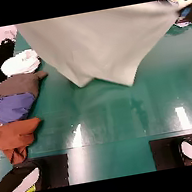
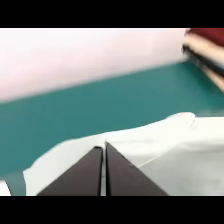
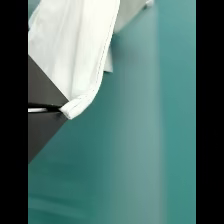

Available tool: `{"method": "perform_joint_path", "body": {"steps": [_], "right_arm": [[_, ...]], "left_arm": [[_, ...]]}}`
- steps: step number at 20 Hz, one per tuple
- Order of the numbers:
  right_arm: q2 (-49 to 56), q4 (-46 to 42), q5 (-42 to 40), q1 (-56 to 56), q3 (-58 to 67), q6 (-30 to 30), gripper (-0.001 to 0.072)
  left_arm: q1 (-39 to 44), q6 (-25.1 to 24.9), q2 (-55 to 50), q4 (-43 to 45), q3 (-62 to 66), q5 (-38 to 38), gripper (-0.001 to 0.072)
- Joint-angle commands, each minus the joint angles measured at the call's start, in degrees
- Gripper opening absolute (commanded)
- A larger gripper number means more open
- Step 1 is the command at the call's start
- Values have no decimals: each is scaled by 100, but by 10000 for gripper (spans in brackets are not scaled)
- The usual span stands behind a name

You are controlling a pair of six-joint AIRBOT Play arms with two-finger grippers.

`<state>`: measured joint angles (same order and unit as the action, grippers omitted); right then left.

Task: Fold the shirts.

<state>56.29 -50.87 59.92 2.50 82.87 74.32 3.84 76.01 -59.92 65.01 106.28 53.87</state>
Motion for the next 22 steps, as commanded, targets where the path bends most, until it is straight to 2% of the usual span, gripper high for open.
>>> {"method": "perform_joint_path", "body": {"steps": [1, 7, 10, 13, 17, 20, 22], "right_arm": [[-809, -81, 7, 46, 957, -2, 14], [-1158, -684, 446, 46, 2249, 92, 14], [-697, -782, 1156, 46, 2957, 297, 14], [184, -782, 2107, 46, 3386, 638, 14], [1220, -903, 2455, 46, 2616, 787, 14], [1978, -1561, 2194, -13, 1790, 824, 14], [2435, -1565, 1803, -13, 1384, 822, 14]], "left_arm": [[-4, -120, 929, 35, 446, -90, 23], [-4, -105, 1307, -549, 1250, 11, 22], [-7, -103, 1204, -564, 1001, 186, 23], [-4, -96, 911, -564, 103, 378, 22], [-4, -101, 20, -575, -1388, 522, 23], [-4, -192, -1043, -695, -2186, 299, 24], [85, -459, -1856, -758, -2293, -28, 24]]}}
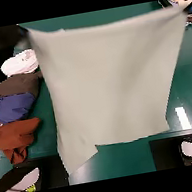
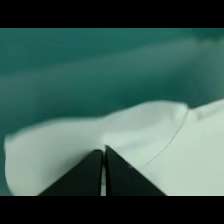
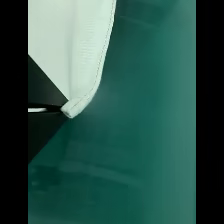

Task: Fold the shirts.

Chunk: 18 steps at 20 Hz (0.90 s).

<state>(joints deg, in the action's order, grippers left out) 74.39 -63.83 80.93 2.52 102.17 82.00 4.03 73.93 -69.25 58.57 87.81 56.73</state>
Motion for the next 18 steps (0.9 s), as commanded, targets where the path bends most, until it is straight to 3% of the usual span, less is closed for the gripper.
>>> {"method": "perform_joint_path", "body": {"steps": [1, 4, 6, 7, 8, 9, 13, 15, 18], "right_arm": [[861, -216, -496, -28, -680, 55, 14], [1414, -173, -909, -140, -748, 55, 15], [1606, -142, -1132, -136, -745, 55, 20], [1670, -26, -1193, -133, -745, 55, 132], [1700, 103, -1222, -83, -745, 55, 303], [1696, 210, -1200, -13, -745, 52, 327], [1386, 251, -439, 278, -754, -249, 327], [1073, 234, -85, 446, -999, -413, 327], [299, 236, 42, 782, -1954, -503, 326]], "left_arm": [[116, -323, -1261, -175, -442, -522, 24], [223, -407, -1971, -361, -431, -1246, 24], [192, -389, -2118, -330, -431, -1342, 28], [133, -387, -2120, -326, -428, -1294, 256], [50, -372, -2118, -321, -367, -1128, 492], [-76, -304, -2114, -321, -262, -835, 530], [-866, 31, -1967, -321, 210, 1263, 529], [-1152, 61, -1663, -232, -127, 1626, 528], [-1283, 129, -809, 66, -1346, 1550, 528]]}}
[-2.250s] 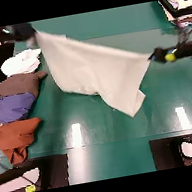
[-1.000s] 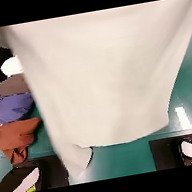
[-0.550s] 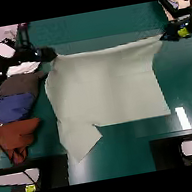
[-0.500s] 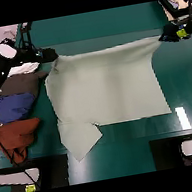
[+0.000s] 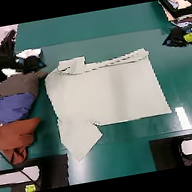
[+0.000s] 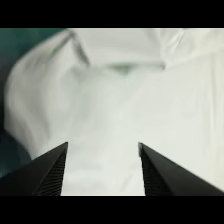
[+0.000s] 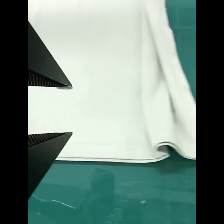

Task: Fold the shirts.

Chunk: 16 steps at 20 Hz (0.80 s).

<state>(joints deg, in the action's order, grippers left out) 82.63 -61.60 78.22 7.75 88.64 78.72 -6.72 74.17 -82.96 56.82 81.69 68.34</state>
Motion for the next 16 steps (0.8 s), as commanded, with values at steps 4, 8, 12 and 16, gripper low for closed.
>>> {"method": "perform_joint_path", "body": {"steps": [4, 8, 12, 16], "right_arm": [[-1602, 20, 271, 673, -1919, -179, 328], [-2216, 59, 249, 809, -2680, -179, 458], [-2507, 61, 243, 807, -3088, -179, 457], [-2712, 57, 267, 807, -3206, -179, 457]], "left_arm": [[-208, 101, 1770, 236, -2651, 197, 528], [-186, 20, 2201, -28, -4009, -39, 528], [444, -68, 2190, -24, -4822, -586, 529], [852, -44, 2190, -20, -5261, -887, 529]]}}
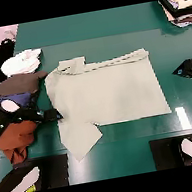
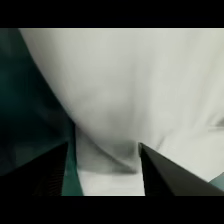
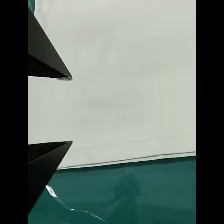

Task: Fold the shirts.

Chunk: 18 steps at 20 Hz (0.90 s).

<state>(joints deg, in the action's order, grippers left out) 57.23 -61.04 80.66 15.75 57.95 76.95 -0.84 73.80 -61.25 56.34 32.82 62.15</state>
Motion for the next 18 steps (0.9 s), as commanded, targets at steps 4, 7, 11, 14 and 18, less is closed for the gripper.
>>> {"method": "perform_joint_path", "body": {"steps": [4, 7, 11, 14, 18], "right_arm": [[-284, -2, 57, 7, -140, -2, 457], [-280, -188, 195, 9, -179, -2, 457], [-280, -1080, 387, 24, -863, -2, 458], [-177, -1202, 271, 297, -1633, -7, 459], [369, -903, 149, 511, -2277, -271, 458]], "left_arm": [[262, 22, 20, 15, -407, 17, 525], [262, 33, 26, -98, -356, 136, 23], [262, 11, 74, -125, 184, 557, 24], [262, 13, 151, -131, 588, 605, 23], [262, 17, 151, -149, 833, 577, 24]]}}
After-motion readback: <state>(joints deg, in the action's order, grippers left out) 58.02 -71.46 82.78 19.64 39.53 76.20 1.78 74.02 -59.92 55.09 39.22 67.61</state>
